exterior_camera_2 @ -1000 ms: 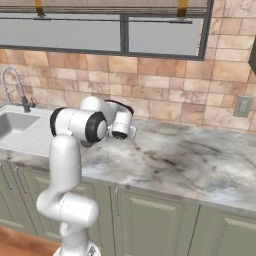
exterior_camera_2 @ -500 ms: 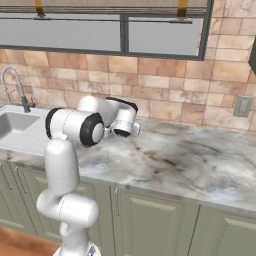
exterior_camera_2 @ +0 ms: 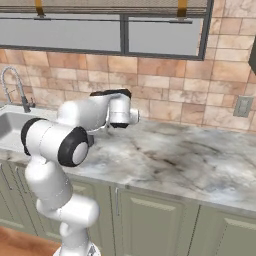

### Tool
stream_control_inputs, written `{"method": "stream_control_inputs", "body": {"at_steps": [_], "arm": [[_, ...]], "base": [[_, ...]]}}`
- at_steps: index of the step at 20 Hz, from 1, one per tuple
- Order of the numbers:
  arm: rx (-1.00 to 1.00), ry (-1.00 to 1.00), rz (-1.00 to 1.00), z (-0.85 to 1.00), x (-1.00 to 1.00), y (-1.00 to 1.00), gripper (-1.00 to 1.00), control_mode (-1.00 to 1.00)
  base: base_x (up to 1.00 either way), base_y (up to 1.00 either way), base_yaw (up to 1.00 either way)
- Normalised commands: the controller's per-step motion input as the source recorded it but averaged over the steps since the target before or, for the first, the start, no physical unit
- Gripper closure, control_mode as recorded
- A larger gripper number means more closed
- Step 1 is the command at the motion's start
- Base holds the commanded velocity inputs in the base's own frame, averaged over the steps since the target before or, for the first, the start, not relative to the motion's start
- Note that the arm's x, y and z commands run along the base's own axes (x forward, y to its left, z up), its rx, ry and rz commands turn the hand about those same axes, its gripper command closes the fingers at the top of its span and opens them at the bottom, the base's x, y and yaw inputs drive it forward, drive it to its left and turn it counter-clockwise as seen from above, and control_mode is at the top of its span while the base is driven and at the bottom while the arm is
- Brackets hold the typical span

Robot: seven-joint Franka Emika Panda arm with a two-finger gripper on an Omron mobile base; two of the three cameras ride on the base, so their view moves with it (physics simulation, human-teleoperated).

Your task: Restock the sink supplies by placing the sponge and soap dispenser on the counter and next to the sink. Make sure the soap dispenser is upright.

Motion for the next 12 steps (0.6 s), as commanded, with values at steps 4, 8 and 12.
{"method": "stream_control_inputs", "body": {"at_steps": [4,8,12], "arm": [[-0.33,-0.52,0.0,0.0,-0.99,-0.04,-1.0,-1.0],[-0.42,-0.6,0.02,-0.05,-0.94,-0.21,-1.0,-1.0],[-0.52,-0.54,0.06,-0.19,-0.96,-0.21,-1.0,-1.0]], "base": [[0.0,0.0,0.0],[0.0,0.0,0.0],[0.0,0.0,0.0]]}}
